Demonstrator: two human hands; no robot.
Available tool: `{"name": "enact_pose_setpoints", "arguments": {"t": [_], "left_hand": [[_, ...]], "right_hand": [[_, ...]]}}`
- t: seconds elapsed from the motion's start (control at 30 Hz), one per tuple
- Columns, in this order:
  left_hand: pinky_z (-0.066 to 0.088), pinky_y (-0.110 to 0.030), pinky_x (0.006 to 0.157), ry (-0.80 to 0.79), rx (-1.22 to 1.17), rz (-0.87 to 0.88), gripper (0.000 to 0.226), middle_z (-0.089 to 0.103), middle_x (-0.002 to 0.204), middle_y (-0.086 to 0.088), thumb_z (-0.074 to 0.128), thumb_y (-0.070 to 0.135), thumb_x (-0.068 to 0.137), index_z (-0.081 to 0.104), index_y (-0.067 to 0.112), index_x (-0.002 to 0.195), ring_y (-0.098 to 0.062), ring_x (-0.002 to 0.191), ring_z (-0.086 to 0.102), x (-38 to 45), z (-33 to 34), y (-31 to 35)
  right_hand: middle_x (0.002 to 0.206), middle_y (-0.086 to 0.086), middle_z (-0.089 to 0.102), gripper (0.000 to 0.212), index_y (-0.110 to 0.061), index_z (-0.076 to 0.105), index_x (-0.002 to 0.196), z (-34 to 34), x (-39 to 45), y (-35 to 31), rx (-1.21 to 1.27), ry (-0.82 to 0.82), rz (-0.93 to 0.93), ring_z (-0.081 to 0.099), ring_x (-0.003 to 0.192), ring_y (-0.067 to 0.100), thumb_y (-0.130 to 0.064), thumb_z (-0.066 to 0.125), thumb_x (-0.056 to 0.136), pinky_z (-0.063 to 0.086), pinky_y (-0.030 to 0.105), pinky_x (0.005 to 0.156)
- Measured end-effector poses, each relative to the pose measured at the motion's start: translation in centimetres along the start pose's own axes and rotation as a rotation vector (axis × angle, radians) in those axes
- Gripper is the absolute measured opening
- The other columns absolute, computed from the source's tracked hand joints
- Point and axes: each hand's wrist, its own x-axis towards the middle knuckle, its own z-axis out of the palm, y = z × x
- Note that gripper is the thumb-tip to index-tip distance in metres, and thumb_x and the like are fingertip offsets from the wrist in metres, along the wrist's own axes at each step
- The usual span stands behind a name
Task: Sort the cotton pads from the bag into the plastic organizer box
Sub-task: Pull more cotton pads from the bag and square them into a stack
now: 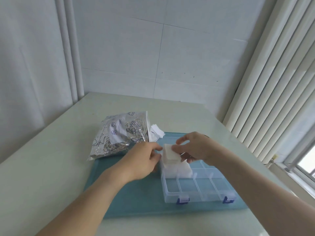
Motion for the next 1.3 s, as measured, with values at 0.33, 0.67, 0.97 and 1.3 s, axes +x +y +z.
{"name": "enact_pose_setpoints", "arguments": {"t": [0.33,0.67,0.97,1.3], "left_hand": [[0.058,-0.042,0.08,0.023,-0.145,0.036,0.031,0.071,0.08,-0.006,0.044,0.024,0.103,0.059,0.027,0.13,-0.018,0.073,0.07,-0.3,0.6,-0.7],[0.043,-0.013,0.059,0.068,-0.011,0.062,0.019,0.065,0.073,0.009,0.06,0.029,0.095,0.072,0.019,0.107,-0.001,0.058,0.055,-0.5,0.9,-0.1],[0.053,-0.032,0.076,0.043,0.047,-0.033,0.019,0.064,0.09,0.003,0.057,0.03,0.089,0.058,0.02,0.105,-0.019,0.083,0.063,-0.4,1.3,1.2],[0.044,-0.027,0.049,-0.05,0.037,-0.168,0.024,0.064,0.072,0.0,0.058,0.046,0.089,0.053,0.024,0.097,-0.021,0.042,0.053,-0.5,1.0,2.1]], "right_hand": [[0.061,0.001,0.066,0.036,-0.011,0.054,0.12,1.6,-0.6,-0.7,-0.295,0.063,0.008,0.058,0.046,0.009,-0.025,0.071,0.092,0.047,0.016,0.05],[0.06,-0.001,0.073,0.03,-0.012,0.073,0.068,2.0,-0.8,-0.3,-0.429,0.105,-0.112,0.061,0.049,0.003,-0.037,0.076,0.085,0.042,0.009,0.052],[0.068,0.001,0.076,0.014,-0.009,0.078,0.089,1.2,-1.0,-1.8,-0.449,-0.069,-0.025,0.062,0.051,0.01,-0.013,0.079,0.076,0.049,0.012,0.057],[0.074,-0.004,0.076,0.016,-0.021,0.08,0.094,1.2,0.9,-3.3,-0.693,-0.244,-0.058,0.067,0.064,0.006,-0.027,0.082,0.079,0.045,0.016,0.055]]}}
